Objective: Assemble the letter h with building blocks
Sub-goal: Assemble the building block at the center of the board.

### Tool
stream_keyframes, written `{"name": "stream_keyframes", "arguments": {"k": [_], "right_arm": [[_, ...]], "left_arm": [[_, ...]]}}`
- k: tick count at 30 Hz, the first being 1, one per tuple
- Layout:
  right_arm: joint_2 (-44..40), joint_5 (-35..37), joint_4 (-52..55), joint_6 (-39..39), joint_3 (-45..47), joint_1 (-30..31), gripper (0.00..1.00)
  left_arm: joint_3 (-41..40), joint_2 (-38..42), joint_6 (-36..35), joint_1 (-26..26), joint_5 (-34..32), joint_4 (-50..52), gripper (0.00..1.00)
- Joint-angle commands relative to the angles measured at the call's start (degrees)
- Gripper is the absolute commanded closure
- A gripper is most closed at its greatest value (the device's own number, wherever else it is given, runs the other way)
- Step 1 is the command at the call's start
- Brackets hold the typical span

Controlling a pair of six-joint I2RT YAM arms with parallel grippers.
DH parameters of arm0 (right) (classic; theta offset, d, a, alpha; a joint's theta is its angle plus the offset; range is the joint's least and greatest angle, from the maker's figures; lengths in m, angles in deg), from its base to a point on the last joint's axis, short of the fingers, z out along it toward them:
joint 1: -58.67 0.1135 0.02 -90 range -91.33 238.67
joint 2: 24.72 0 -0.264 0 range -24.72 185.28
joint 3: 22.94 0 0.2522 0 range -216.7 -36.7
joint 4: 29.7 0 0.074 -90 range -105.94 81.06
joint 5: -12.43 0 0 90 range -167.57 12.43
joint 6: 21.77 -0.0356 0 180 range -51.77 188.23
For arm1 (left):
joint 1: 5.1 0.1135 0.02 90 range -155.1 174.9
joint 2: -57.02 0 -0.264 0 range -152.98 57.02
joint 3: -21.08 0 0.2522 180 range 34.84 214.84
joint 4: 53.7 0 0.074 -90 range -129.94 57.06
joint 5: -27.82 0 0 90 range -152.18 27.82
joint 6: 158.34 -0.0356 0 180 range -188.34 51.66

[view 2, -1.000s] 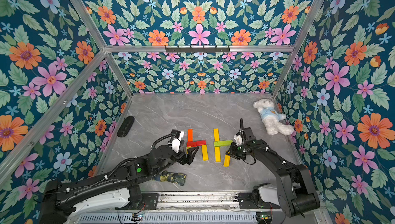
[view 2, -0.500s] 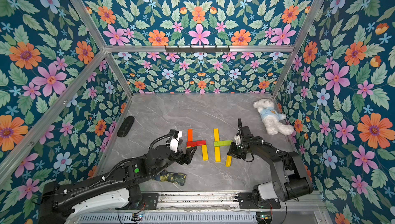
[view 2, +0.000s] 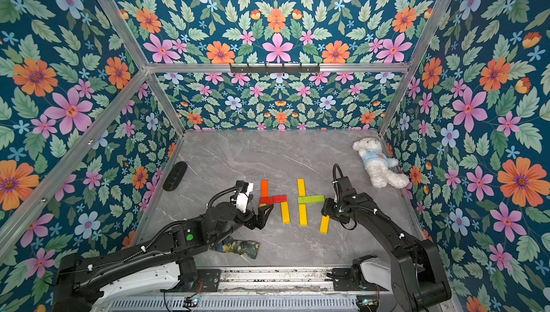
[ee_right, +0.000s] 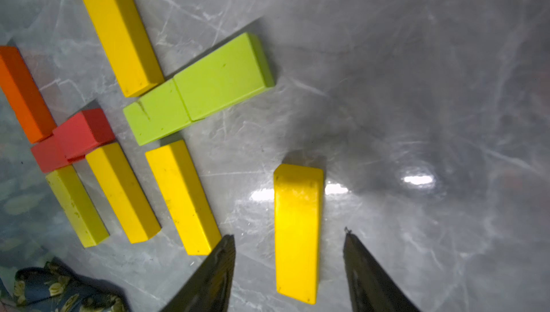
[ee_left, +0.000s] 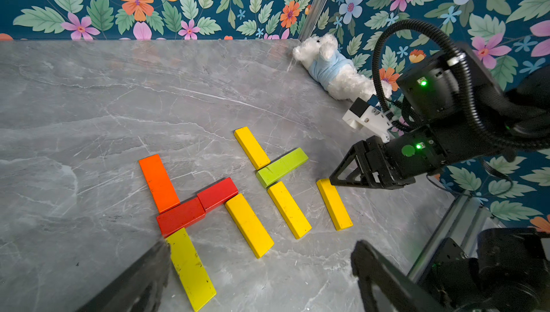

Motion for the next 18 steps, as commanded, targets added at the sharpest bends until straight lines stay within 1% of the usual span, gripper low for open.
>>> {"name": "stream_keyframes", "arguments": {"k": [1, 3, 5, 10, 15, 18], "right_arm": [[0.30, 5.34, 3.26, -3.65, -0.19, 3.78, 0.38], [1.19, 7.03, 2.97, -4.74, 0.03, 5.49, 0.36], [2.60, 7.45, 2.67, -5.18, 0.29, 5.81, 0.35], [6.15, 9.20, 3.35, -5.05, 0.17, 7.85, 0.36], [6.54, 8.51, 1.45, -5.01, 1.43, 8.62, 0.41], [7.46, 8.42, 1.24, -4.58, 1.12, 8.68, 0.50]], "left_arm": [[-0.14, 0.00, 0.39, 0.03, -1.38, -0.85, 0.02], [-0.49, 0.45, 0.58, 0.04, -1.82, -1.25, 0.02], [-0.37, 0.61, 0.64, 0.05, -1.95, -0.95, 0.01], [0.21, 0.60, 0.97, 0.04, -2.54, 0.14, 0.01], [0.03, 0.76, 1.28, 0.01, -3.12, 0.14, 0.00], [0.11, 0.71, 1.10, 0.03, -3.17, 0.14, 0.01]]}}
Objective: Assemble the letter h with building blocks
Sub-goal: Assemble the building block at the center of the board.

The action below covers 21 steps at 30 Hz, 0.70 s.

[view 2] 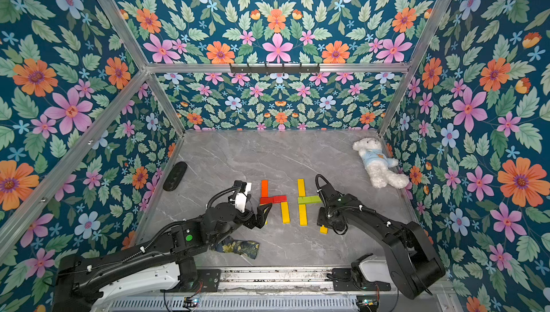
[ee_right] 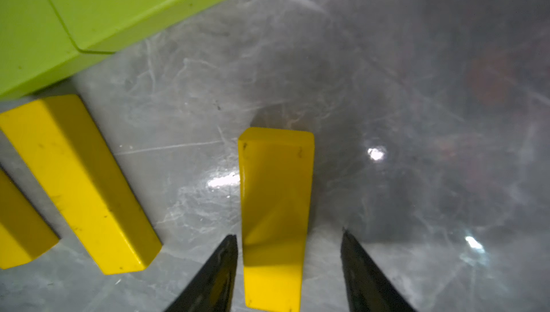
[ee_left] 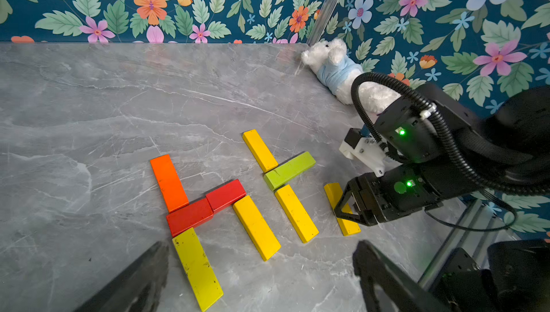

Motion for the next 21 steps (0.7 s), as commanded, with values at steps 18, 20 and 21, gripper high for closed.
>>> {"name": "stream_keyframes", "arguments": {"k": [18, 20, 21], "right_arm": [[3.63, 1.07, 4.01, 9.24, -6.71, 0.13, 0.73], [5.44, 0.95, 5.07, 10.95, -7.81, 0.13, 0.73], [5.90, 0.86, 5.16, 11.66, -8.06, 0.16, 0.73]], "left_arm": [[0.31, 0.80, 0.12, 0.03, -0.27, 0.12, 0.01], [0.44, 0.97, 0.04, 0.05, -0.30, 0.12, 0.01], [0.40, 1.12, -0.05, 0.03, -0.19, 0.12, 0.01]]}}
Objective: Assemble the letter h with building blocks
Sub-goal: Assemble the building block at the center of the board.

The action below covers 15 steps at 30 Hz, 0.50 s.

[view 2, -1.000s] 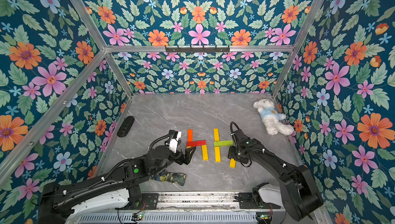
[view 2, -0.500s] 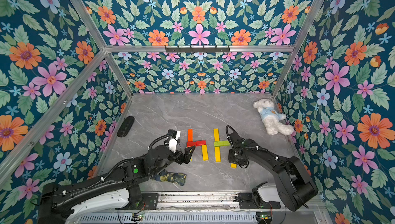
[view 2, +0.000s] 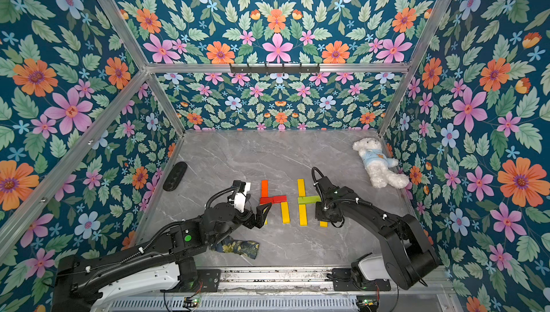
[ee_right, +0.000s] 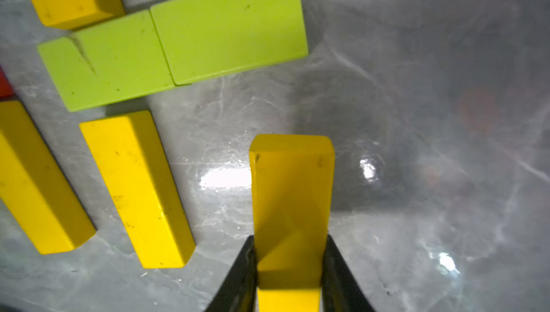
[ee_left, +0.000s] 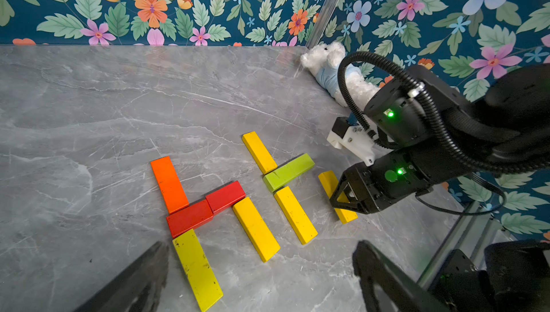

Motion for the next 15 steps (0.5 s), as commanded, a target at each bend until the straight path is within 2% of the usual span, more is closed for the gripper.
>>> {"name": "stream_keyframes", "arguments": {"k": [1, 15], "right_arm": [[1.32, 0.96, 3.30, 3.88, -1.22, 0.02, 0.73], [5.95, -1.43, 3.24, 7.49, -4.29, -1.83, 0.69]], "left_arm": [[0.40, 0.36, 0.01, -0.01, -0.26, 0.23, 0.01], [0.75, 0.93, -1.40, 0.00, -0.26, 0.69, 0.01]]}}
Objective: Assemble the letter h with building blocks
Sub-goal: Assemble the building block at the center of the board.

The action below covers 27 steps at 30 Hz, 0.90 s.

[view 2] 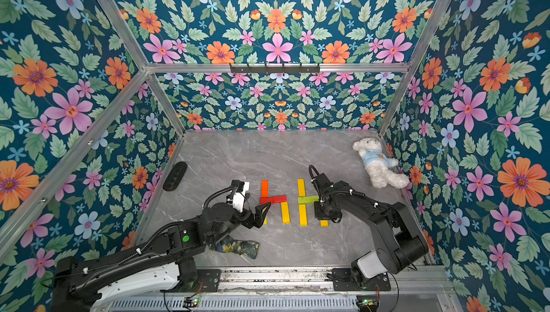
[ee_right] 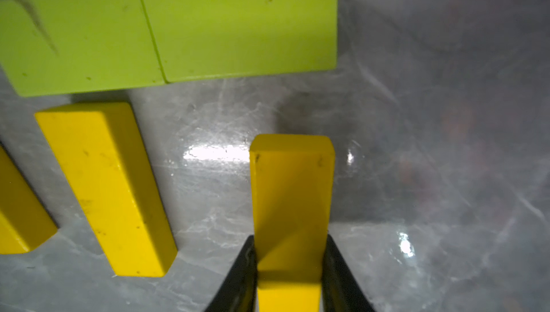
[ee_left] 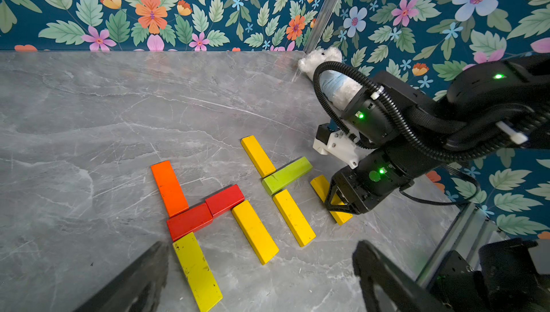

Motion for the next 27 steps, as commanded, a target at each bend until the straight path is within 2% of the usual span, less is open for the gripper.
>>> {"name": "stream_keyframes", "arguments": {"k": [1, 22, 27], "right_arm": [[0.93, -0.81, 0.74, 0.87, -0.80, -0.53, 0.69], [4.59, -4.44, 0.02, 1.82, -2.11, -2.94, 0.68], [4.49, -4.02, 0.50, 2.46, -2.33, -3.44, 0.65]], "left_arm": [[0.34, 0.17, -0.93, 0.07, -0.36, 0.50, 0.01], [0.69, 0.71, -1.09, 0.05, -0.54, 1.35, 0.01], [1.04, 0.17, -1.09, 0.07, -0.36, 1.46, 0.01]]}}
